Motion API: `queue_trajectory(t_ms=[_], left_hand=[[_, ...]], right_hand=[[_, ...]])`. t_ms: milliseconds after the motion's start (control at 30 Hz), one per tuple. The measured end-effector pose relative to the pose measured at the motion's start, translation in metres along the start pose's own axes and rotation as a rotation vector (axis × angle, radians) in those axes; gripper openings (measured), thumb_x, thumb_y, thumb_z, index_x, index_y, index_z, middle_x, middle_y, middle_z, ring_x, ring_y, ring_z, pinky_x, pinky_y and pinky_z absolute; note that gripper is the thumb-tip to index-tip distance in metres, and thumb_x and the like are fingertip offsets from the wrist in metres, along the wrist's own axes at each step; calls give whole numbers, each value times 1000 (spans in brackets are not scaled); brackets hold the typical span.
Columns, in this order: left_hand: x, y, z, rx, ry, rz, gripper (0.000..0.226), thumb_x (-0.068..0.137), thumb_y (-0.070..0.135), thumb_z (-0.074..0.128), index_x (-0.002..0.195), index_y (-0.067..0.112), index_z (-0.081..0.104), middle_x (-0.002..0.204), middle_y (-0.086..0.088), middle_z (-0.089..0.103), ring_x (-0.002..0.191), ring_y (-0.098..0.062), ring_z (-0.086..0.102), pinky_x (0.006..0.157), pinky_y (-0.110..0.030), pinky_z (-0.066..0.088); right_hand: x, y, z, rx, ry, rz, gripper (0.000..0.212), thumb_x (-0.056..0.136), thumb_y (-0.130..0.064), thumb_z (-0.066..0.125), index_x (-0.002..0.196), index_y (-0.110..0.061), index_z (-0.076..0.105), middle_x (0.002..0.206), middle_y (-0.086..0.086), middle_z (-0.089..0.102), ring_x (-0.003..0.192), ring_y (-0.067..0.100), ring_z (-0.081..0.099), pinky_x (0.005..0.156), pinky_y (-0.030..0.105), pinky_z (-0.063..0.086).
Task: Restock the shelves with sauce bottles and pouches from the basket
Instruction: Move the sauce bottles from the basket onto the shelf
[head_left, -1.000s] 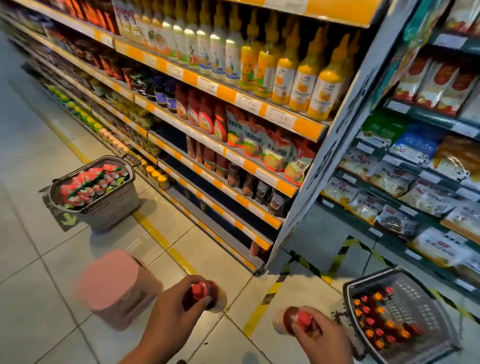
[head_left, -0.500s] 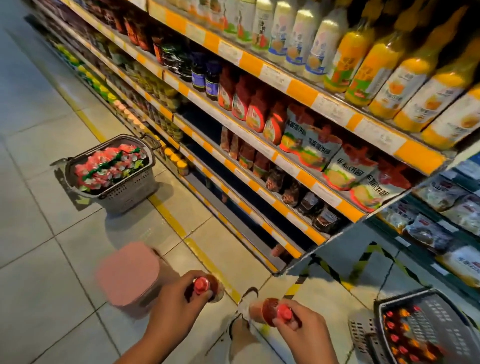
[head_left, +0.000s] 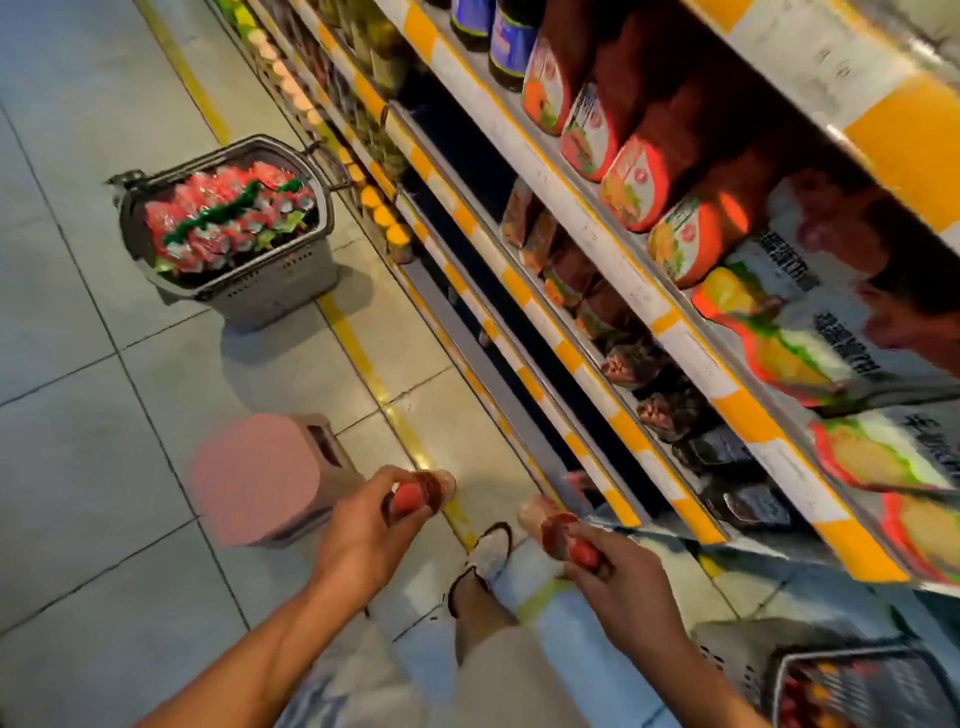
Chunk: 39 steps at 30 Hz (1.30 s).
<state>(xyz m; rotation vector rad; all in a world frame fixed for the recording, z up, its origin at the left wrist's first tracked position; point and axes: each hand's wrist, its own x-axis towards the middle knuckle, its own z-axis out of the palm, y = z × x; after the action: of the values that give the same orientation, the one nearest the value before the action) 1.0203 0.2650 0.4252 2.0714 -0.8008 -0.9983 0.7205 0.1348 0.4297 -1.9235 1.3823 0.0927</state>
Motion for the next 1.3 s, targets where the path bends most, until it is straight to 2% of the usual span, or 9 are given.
queue_trajectory(t_ms=[100,300,500,633,733,933,1033,1167,1300], left_hand=[[37,-25,25,-54,-21,-40,32,86,26,84,96,43,59,77,9,67,64,-18,71,59,-51,61],[124,-99,76,-21,-195,29,24,91,32,73,100,29,52,71,4,70,66,-13,72,62,-48,59],[201,-211,156,24,-238,124,29,92,38,70,106,25,48,76,-1,68,69,-24,72,61,-52,57],[249,-260,220,97,-221,201,28,92,41,72,105,29,50,74,5,68,67,-15,69,61,-48,56],[283,-275,261,83,-202,243,30,89,44,74,103,32,50,78,9,69,68,-13,70,63,-44,58],[332,-274,344,-61,-138,302,27,89,40,76,97,28,52,77,9,70,65,-12,70,62,-40,58],[367,-262,365,-110,-96,482,25,85,36,75,91,23,55,72,15,66,62,-4,64,57,-22,47],[401,-256,387,-55,-163,675,25,83,36,79,92,26,57,72,12,64,67,-6,61,57,-21,44],[419,-257,400,1,-184,790,21,89,33,76,102,23,62,74,12,63,73,-3,60,61,-13,40]], right_hand=[[29,6,19,35,37,34,40,88,-30,78,122,-47,64,101,-25,70,88,-4,63,72,21,52],[101,48,109,211,236,172,29,87,-10,76,110,-29,77,88,-10,74,82,10,71,70,19,52],[188,133,247,496,473,311,19,93,-11,74,111,-16,77,86,1,72,78,18,65,78,49,58],[245,188,299,545,589,276,21,92,-9,75,105,-24,77,85,-1,72,79,17,65,75,38,56],[273,226,311,515,605,202,23,89,-9,76,110,-18,75,97,2,74,87,9,67,82,29,56],[317,274,308,292,753,66,14,93,-24,75,105,-22,71,85,-8,67,79,8,61,74,26,51],[335,282,303,210,804,23,8,91,-29,77,96,-29,71,84,-12,68,76,5,62,69,17,48],[352,301,298,163,900,90,46,88,-40,79,62,-13,52,63,3,53,52,8,39,46,20,31],[362,307,294,225,956,151,46,89,-44,77,54,-30,49,48,-20,53,45,-2,48,44,8,30]])
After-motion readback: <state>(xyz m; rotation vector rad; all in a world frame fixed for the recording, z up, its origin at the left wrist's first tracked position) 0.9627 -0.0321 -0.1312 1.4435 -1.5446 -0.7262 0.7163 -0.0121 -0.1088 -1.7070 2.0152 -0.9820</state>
